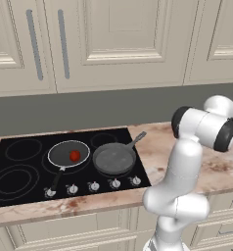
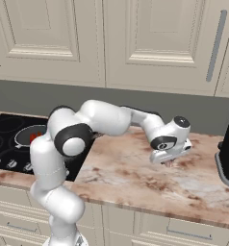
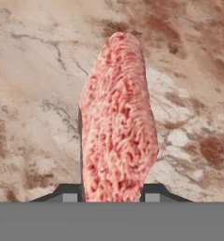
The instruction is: Place both pans onto different burners. Then place the bell pepper and the steak on different pans.
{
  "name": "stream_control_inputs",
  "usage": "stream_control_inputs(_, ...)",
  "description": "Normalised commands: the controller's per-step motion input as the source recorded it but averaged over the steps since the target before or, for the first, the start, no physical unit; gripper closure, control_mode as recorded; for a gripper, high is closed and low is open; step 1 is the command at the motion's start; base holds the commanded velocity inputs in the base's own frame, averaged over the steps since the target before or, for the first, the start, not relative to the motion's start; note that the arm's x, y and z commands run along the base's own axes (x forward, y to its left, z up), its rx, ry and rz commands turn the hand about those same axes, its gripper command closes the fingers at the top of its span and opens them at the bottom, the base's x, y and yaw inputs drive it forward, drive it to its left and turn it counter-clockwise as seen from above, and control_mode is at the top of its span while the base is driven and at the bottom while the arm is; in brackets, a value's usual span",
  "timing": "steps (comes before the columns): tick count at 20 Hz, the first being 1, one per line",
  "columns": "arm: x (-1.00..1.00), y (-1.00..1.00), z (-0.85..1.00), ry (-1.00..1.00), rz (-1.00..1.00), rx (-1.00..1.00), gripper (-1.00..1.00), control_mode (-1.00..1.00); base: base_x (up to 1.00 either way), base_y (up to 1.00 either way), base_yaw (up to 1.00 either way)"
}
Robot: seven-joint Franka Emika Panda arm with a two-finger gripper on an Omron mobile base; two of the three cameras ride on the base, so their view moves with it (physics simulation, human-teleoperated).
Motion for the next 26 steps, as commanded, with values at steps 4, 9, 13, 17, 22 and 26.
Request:
stream_control_inputs(4,-0.35,0.46,0.18,0.0,0.09,0.0,1.0,-1.0,0.0,0.0,0.0)
stream_control_inputs(9,-0.31,0.57,0.25,0.0,0.09,0.0,1.0,-1.0,0.0,0.0,0.0)
stream_control_inputs(13,-0.21,0.6,0.32,0.0,0.08,0.0,1.0,-1.0,0.0,0.0,0.0)
stream_control_inputs(17,-0.24,0.68,0.27,0.0,0.09,0.0,1.0,-1.0,0.0,0.0,0.0)
stream_control_inputs(22,-0.25,0.79,0.22,0.0,0.09,-0.02,1.0,-1.0,0.0,0.0,0.0)
stream_control_inputs(26,-0.23,0.84,0.12,0.0,0.09,-0.03,1.0,-1.0,0.0,0.0,0.0)
